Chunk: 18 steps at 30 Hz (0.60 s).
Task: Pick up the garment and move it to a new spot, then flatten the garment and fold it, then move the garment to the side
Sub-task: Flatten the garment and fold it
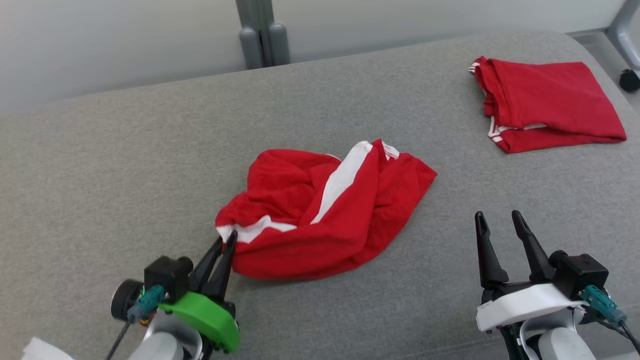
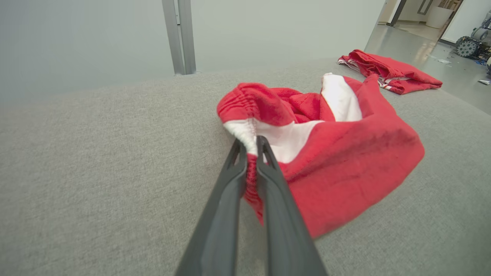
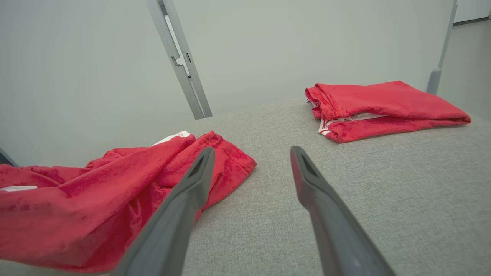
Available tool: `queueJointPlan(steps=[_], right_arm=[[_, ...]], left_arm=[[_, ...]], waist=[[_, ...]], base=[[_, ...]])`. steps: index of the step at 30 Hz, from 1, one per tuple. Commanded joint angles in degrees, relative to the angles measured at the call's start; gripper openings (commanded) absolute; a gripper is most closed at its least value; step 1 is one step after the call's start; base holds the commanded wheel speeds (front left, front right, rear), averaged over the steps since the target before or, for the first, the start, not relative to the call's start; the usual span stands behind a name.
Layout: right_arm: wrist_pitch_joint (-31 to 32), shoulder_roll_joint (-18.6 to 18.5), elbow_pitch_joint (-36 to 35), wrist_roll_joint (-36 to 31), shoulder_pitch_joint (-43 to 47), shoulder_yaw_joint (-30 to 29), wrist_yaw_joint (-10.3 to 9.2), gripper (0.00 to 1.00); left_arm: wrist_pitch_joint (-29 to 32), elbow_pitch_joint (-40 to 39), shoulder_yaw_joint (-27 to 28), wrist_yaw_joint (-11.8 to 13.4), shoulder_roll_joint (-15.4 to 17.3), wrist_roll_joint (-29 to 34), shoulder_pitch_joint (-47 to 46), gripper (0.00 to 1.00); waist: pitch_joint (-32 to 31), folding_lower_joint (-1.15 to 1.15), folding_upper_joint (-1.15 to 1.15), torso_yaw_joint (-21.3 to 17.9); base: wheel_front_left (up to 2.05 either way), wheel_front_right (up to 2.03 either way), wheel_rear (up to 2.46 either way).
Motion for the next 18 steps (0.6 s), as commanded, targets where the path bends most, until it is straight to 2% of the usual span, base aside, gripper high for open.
queueJointPlan(steps=[1, 3, 4, 5, 6, 11, 18], right_arm=[[-0.2, -0.2, 0.3, -0.2, 1.0, 0.0, -0.10, 1.00], [-0.2, -0.1, 0.6, -0.3, 1.1, 0.2, -0.10, 1.00], [-0.2, -0.2, 0.8, -0.3, 1.2, 0.1, -0.10, 1.00], [-0.2, -0.2, 0.9, -0.2, 1.4, 0.1, -0.10, 1.00], [-0.2, -0.2, 1.0, -0.2, 1.6, 0.0, -0.10, 1.00], [-0.2, -0.2, 1.4, -0.3, 2.2, -0.2, -0.10, 1.00], [-0.2, -0.2, 1.3, -0.3, 2.7, -0.3, -0.10, 1.00]], left_arm=[[-0.2, -0.2, 0.5, 0.6, -0.4, -0.4, 2.8, 0.00], [-0.2, -0.1, 1.3, 0.7, -1.4, -0.9, 5.4, 0.00], [-0.2, 0.7, 1.1, 0.5, -1.7, -0.5, 6.7, 0.24], [-0.2, 1.1, 1.1, 0.5, -1.9, 0.0, 7.4, 0.59], [-0.2, 1.4, 1.7, 0.5, -2.7, 0.0, 8.1, 1.00], [-0.2, 1.2, 4.8, 0.4, -4.2, 1.4, 9.6, 1.00], [-0.2, -5.2, 15.8, 2.1, -4.2, 6.1, 11.1, 1.00]], waist=[[-2.9, 0.00, 0.00, 3.6], [-3.3, 0.00, 0.00, 4.0], [-3.6, 0.00, 0.00, 4.2], [-3.8, 0.00, 0.00, 4.2], [-4.1, 0.00, 0.00, 4.4], [-5.4, 0.00, 0.00, 4.8], [-6.2, 0.00, 0.00, 5.0]], base=[[0.00, 0.00, 0.00], [0.00, 0.00, 0.00], [0.00, 0.00, 0.00], [0.00, 0.00, 0.00], [0.00, 0.00, 0.00], [0.00, 0.00, 0.00], [0.00, 0.00, 0.00]])
